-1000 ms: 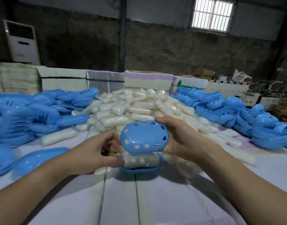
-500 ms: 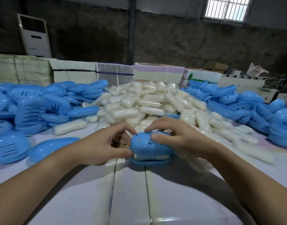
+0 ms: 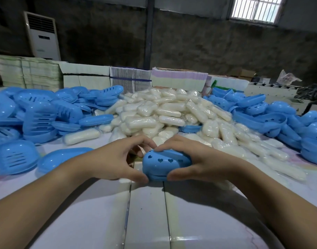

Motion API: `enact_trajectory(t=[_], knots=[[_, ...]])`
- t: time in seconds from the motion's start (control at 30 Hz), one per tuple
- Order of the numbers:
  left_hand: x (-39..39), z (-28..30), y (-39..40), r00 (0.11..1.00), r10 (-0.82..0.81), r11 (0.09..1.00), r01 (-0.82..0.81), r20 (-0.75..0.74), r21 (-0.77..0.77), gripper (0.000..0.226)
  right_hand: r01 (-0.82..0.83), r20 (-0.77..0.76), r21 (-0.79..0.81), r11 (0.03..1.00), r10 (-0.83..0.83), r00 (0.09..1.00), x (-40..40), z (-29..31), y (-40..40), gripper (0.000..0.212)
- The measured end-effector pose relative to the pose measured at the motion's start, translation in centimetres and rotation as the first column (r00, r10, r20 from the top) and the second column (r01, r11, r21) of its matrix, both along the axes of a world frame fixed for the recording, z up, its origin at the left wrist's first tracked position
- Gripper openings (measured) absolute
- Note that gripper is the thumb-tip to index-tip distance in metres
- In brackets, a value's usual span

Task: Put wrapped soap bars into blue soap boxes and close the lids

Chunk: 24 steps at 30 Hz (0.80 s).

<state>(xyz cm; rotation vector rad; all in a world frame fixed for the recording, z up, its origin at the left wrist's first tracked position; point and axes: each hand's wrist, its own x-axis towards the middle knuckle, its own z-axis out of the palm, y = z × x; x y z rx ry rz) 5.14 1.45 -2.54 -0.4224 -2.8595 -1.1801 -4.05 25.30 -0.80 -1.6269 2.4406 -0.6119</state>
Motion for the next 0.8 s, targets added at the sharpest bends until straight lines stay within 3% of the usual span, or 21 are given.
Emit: enact_trajectory(t=[0.13, 0.33, 0.57, 0.8], knots=[[-0.08, -0.31, 0.49, 0.994, -0.022, 0.999, 0.018, -0.108, -0.042, 0.062, -0.006, 0.048, 0.037, 0.999, 0.004, 0.999, 0.34, 0.02, -0.09, 0.055], [-0.05, -0.37, 0.21, 0.987, -0.030, 0.998, 0.022, -0.159, -0.056, 0.058, -0.011, -0.063, 0.063, 0.998, 0.015, 0.998, 0.39, -0.04, 0.07, 0.076], [-0.15, -0.39, -0.02, 0.991, -0.016, 1.000, 0.014, -0.131, -0.015, 0.043, 0.025, -0.107, -0.081, 0.996, -0.034, 0.994, 0.20, 0.10, -0.14, 0.045], [-0.58, -0.97, 0.12, 0.969, -0.013, 1.000, 0.013, -0.248, 0.000, 0.036, -0.012, -0.173, -0.083, 0.996, -0.003, 0.985, 0.17, 0.25, -0.05, 0.060]])
